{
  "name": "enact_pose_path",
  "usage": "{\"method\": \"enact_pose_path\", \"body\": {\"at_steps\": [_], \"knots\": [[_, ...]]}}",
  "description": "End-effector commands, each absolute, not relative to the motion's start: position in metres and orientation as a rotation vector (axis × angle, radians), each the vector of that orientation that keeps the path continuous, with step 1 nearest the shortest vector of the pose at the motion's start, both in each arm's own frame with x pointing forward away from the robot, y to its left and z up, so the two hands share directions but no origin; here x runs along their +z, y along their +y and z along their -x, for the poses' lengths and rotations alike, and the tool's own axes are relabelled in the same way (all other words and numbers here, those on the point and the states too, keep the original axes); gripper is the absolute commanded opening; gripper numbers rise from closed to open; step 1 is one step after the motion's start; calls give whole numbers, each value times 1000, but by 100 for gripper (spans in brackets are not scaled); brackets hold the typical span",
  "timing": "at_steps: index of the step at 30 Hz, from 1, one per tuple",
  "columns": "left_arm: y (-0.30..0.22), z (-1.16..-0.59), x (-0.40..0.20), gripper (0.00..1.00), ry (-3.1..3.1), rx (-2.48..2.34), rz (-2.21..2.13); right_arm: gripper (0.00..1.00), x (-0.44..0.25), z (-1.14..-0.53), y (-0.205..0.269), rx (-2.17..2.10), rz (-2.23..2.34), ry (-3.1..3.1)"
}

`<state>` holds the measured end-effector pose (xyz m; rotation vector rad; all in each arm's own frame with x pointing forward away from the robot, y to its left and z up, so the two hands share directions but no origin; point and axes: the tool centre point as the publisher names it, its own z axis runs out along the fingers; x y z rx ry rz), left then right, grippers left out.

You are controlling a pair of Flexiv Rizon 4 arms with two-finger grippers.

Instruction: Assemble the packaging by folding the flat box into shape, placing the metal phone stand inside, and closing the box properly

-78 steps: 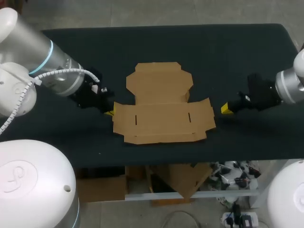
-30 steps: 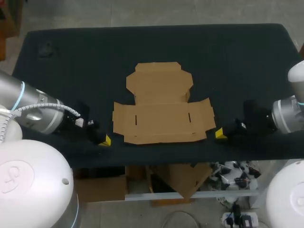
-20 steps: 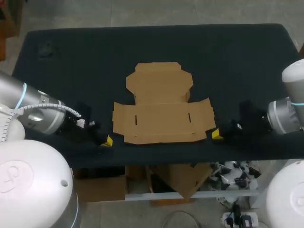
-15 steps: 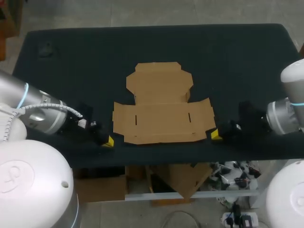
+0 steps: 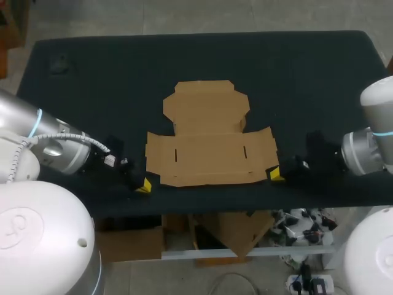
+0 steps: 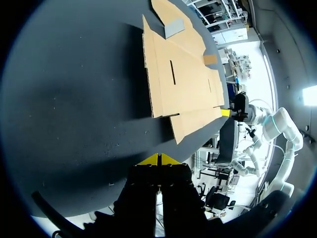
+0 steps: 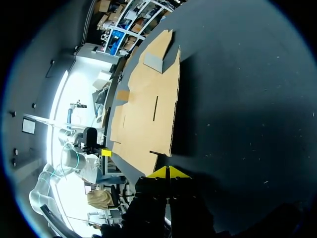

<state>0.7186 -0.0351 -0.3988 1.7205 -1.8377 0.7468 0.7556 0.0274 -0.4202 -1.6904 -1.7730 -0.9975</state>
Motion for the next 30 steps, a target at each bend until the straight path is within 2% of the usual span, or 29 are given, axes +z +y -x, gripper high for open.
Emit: {"method": "enact_pose_path", "body": {"at_steps": [1,30], "knots": [[-38,-722,-405,0,-1833,740,-1715,0,-422,-756,28,-1004,1687,-1770],[-52,-726,-420,0,-1787,729,-1707,0,-419,-751,42,-997,1713,-1761]]}}
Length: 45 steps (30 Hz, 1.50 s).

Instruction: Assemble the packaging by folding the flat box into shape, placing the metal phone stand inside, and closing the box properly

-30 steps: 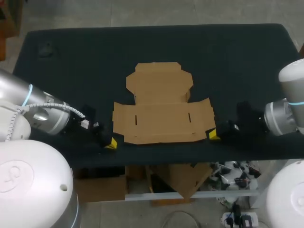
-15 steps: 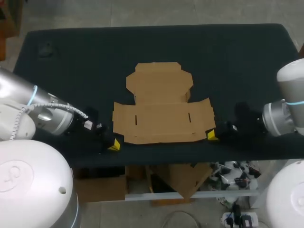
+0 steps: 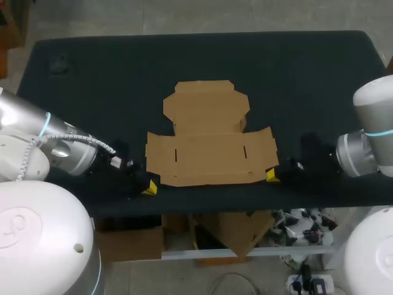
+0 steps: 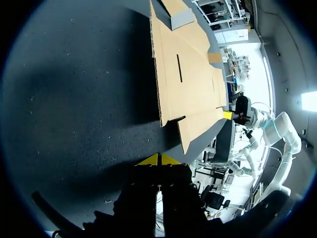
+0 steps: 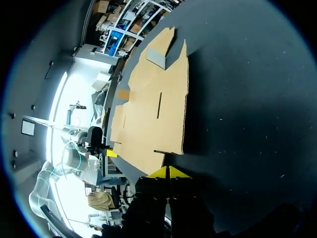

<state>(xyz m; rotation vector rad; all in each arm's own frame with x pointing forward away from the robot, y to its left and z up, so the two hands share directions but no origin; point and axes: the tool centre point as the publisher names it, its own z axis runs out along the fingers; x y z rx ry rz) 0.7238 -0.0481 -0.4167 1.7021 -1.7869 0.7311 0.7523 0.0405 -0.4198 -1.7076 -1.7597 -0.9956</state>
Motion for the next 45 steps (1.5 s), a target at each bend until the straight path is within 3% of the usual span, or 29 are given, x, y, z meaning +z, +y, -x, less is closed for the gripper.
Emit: {"method": "enact_pose_path", "body": {"at_steps": [1,45], "knots": [[-53,-726,-420,0,-1787,730,-1708,0,-419,-751,42,-998,1714,-1761],[-73,-739,-417,0,-1809,731,-1721,0,-417,-758,49,-988,1743,-1744]]}}
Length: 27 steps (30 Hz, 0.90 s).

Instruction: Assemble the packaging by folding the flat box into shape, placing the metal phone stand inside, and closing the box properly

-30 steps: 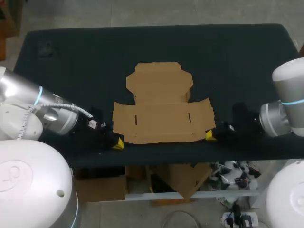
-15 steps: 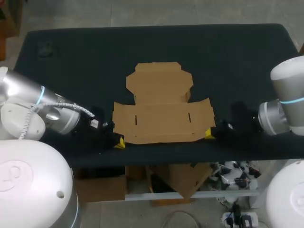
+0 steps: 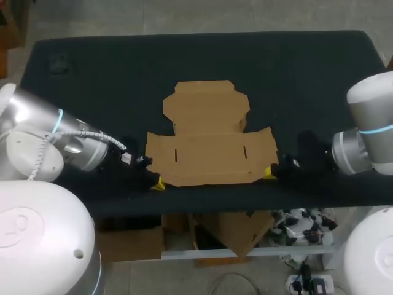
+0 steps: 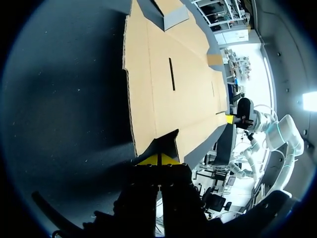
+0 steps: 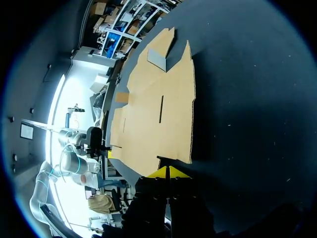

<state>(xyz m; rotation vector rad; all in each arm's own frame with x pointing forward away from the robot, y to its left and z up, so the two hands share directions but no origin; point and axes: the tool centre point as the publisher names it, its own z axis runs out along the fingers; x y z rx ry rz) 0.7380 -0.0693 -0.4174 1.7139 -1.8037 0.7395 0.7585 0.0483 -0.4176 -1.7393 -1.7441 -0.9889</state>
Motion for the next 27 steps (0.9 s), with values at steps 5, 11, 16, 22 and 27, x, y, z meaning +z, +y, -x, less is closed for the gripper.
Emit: {"method": "enact_pose_path", "body": {"at_steps": [5,11,16,22,27], "knots": [[-73,-739,-415,0,-1818,729,-1721,0,-417,-758,49,-992,1747,-1740],[-74,-739,-412,0,-1828,729,-1722,0,-416,-761,50,-989,1749,-1737],[-75,-740,-411,0,-1837,728,-1722,0,-415,-764,53,-980,1750,-1736],[-77,-740,-411,0,-1845,724,-1719,0,-413,-766,56,-969,1765,-1731],[-78,-740,-410,0,-1849,722,-1721,0,-411,-767,59,-956,1791,-1717]]}}
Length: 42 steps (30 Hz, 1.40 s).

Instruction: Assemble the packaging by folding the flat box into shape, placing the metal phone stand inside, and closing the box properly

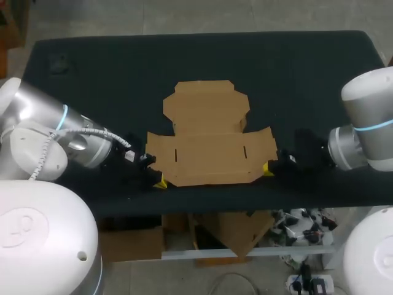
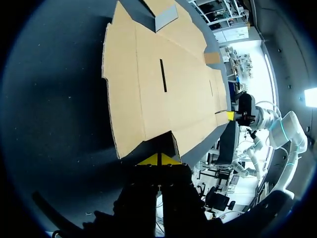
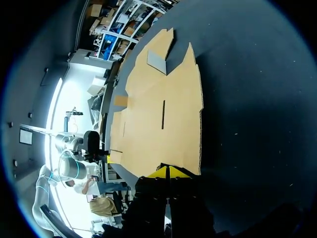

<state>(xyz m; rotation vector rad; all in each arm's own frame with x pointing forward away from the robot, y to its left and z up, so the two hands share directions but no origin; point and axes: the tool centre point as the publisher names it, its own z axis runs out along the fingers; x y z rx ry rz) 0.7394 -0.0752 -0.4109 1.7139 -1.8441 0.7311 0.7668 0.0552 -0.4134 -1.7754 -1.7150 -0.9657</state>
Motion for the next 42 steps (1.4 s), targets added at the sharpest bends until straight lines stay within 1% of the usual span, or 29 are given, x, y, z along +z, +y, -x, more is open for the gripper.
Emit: {"method": "enact_pose_path", "body": {"at_steps": [1,19,42], "knots": [[-78,-740,-410,0,-1851,720,-1726,0,-411,-767,59,-955,1794,-1715],[-82,-741,-403,0,-1824,683,-1867,0,-410,-765,62,-937,1853,-1684],[-91,-742,-399,0,-1865,656,-1910,0,-405,-764,69,-931,1909,-1679]]}}
